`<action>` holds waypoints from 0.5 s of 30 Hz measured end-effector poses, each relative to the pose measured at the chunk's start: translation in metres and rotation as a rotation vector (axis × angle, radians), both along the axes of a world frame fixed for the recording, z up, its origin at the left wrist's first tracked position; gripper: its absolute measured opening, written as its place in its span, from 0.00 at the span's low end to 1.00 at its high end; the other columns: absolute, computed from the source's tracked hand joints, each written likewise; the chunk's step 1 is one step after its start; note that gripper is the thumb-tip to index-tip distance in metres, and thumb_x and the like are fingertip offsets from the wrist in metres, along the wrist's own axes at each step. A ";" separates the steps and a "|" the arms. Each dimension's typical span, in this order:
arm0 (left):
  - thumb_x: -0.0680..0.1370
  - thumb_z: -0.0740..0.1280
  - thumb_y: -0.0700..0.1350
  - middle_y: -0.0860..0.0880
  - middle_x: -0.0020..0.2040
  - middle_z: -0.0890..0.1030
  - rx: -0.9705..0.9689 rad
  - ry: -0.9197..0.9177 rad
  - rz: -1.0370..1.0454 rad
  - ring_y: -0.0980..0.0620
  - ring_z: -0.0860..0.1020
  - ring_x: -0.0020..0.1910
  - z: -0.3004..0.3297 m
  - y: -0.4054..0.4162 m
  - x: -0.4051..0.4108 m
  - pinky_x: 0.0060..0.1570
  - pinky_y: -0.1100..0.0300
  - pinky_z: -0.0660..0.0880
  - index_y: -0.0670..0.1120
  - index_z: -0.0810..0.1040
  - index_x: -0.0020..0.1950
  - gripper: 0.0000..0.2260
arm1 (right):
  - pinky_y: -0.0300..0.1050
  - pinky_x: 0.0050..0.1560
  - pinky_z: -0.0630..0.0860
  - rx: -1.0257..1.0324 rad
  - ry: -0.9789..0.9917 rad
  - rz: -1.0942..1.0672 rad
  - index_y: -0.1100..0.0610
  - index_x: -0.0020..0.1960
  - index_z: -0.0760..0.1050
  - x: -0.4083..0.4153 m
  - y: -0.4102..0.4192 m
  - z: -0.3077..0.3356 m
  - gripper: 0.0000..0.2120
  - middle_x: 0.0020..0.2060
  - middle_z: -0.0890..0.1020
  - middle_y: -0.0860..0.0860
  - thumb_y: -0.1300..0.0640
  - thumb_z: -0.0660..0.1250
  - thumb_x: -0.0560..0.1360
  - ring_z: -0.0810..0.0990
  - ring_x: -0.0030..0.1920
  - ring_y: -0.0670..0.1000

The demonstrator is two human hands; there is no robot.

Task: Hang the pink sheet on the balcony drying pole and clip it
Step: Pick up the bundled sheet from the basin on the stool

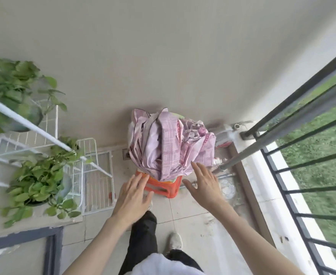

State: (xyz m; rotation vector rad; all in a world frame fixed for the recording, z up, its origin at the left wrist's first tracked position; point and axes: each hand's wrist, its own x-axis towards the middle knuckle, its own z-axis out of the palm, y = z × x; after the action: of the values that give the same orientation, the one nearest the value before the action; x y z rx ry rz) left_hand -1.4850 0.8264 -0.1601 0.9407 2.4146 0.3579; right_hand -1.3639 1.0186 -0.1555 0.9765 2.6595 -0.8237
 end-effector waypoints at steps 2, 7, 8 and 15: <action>0.76 0.50 0.58 0.45 0.75 0.59 -0.016 -0.037 -0.041 0.47 0.55 0.74 -0.020 0.019 -0.023 0.71 0.55 0.52 0.46 0.57 0.74 0.29 | 0.52 0.72 0.57 -0.076 -0.022 -0.067 0.51 0.74 0.54 -0.019 0.008 -0.024 0.31 0.73 0.61 0.53 0.43 0.59 0.76 0.58 0.73 0.54; 0.79 0.60 0.47 0.44 0.72 0.64 0.004 -0.217 -0.018 0.46 0.62 0.71 -0.065 0.064 -0.060 0.68 0.57 0.58 0.41 0.60 0.72 0.24 | 0.49 0.69 0.61 -0.407 -0.036 -0.454 0.56 0.73 0.57 -0.045 0.019 -0.075 0.30 0.72 0.65 0.55 0.46 0.61 0.76 0.63 0.71 0.55; 0.78 0.60 0.47 0.44 0.73 0.63 -0.003 -0.262 -0.006 0.47 0.61 0.71 -0.073 0.071 -0.063 0.68 0.58 0.57 0.41 0.59 0.73 0.25 | 0.49 0.70 0.62 -0.490 -0.031 -0.560 0.56 0.73 0.58 -0.049 0.020 -0.084 0.29 0.71 0.66 0.55 0.47 0.61 0.77 0.64 0.71 0.55; 0.78 0.59 0.51 0.46 0.76 0.56 -0.028 -0.297 -0.050 0.49 0.54 0.74 -0.131 0.130 -0.085 0.71 0.56 0.54 0.45 0.48 0.76 0.31 | 0.54 0.67 0.66 -1.207 0.147 -1.313 0.55 0.67 0.66 -0.081 0.042 -0.150 0.22 0.70 0.65 0.53 0.47 0.62 0.76 0.64 0.70 0.55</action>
State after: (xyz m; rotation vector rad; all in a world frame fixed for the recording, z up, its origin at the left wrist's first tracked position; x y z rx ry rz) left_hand -1.5699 0.9559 -0.2915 0.8672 2.1175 0.4128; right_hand -1.4448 1.0608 -0.3055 2.0262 0.7232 -2.2438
